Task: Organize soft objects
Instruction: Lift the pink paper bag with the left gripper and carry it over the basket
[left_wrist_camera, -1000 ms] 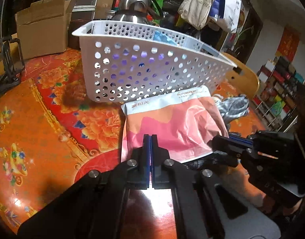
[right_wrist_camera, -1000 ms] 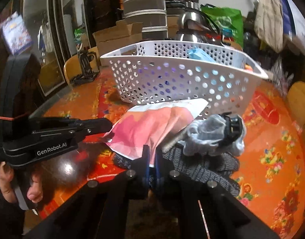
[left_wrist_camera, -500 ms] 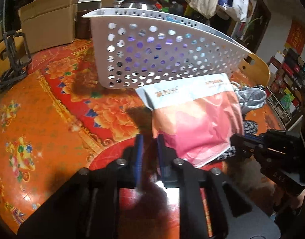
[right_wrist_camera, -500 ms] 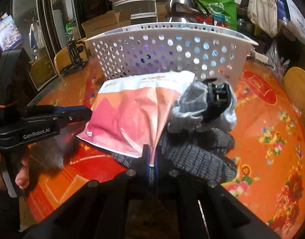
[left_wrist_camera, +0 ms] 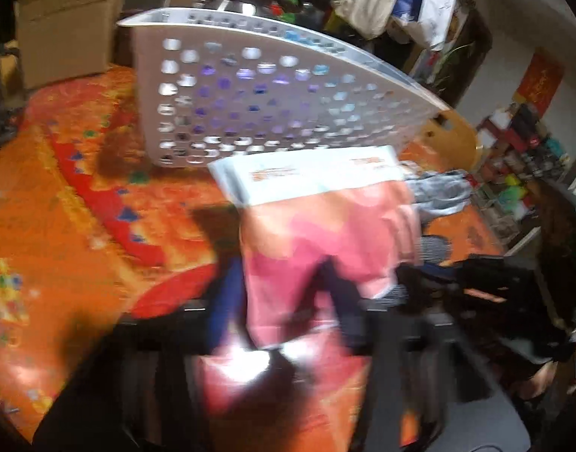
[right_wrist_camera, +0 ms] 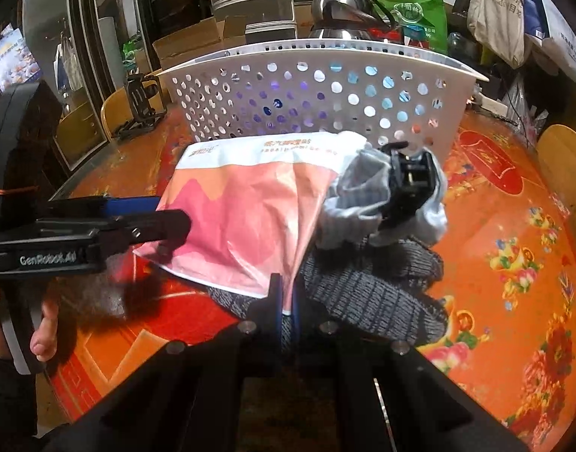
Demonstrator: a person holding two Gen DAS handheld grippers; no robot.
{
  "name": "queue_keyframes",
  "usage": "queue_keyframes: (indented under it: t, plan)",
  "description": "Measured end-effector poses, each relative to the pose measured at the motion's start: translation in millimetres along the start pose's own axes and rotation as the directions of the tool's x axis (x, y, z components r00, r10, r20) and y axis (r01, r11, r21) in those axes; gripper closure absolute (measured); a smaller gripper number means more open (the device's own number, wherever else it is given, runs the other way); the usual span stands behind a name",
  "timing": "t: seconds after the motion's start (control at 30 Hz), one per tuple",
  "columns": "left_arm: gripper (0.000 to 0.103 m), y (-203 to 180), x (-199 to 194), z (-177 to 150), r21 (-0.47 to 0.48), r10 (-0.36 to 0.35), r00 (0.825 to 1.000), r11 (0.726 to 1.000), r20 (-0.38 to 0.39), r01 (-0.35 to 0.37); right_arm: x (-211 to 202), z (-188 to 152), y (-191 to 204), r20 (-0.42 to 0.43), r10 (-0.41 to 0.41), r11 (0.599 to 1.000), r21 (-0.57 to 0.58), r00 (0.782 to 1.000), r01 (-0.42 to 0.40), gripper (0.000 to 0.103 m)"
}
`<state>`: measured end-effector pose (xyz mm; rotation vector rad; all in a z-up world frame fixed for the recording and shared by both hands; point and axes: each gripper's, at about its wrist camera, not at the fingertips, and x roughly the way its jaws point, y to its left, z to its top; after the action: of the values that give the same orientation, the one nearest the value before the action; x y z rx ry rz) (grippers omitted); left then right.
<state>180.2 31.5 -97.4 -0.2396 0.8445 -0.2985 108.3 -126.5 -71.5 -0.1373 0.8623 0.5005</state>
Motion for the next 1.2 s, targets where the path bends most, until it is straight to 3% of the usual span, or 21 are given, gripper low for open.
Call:
queue_keyframes:
  t: [0.07, 0.13, 0.23, 0.43, 0.77, 0.97, 1.2]
  plan:
    - [0.078, -9, 1, 0, 0.012, 0.014, 1.0, 1.0, 0.006, -0.014, 1, 0, 1, -0.002, -0.012, 1.0, -0.007, 1.0, 0.012, 0.1]
    - [0.089, -13, -2, 0, 0.018, 0.029, 0.999, 0.999, 0.02, -0.03, 1, 0, 2, 0.001, -0.019, 1.0, -0.009, 1.0, 0.019, 0.1]
    - [0.094, -15, -11, -1, 0.018, 0.03, 0.998, 0.999, 0.051, -0.031, -2, 0, 3, 0.015, -0.022, 1.0, -0.005, 1.0, 0.022, 0.1]
    - [0.097, -27, -26, -2, 0.058, 0.077, 0.992, 0.995, 0.104, -0.084, -11, 3, 10, 0.052, -0.027, 0.999, -0.02, 0.998, 0.028, 0.1]
    - [0.097, -47, -82, 9, 0.106, 0.062, 0.976, 0.991, 0.208, -0.086, -60, 18, 19, 0.161, -0.025, 0.999, -0.039, 0.987, 0.031, 0.1]
    - [0.097, -64, -118, 36, 0.132, 0.051, 0.963, 0.987, 0.265, -0.089, -94, 47, 21, 0.229, -0.033, 0.997, -0.058, 0.973, 0.047, 0.1]
    - [0.097, -81, -137, 106, 0.161, 0.063, 0.953, 0.98, 0.297, -0.115, -111, 111, 10, 0.266, -0.066, 0.994, -0.062, 0.962, 0.085, 0.1]
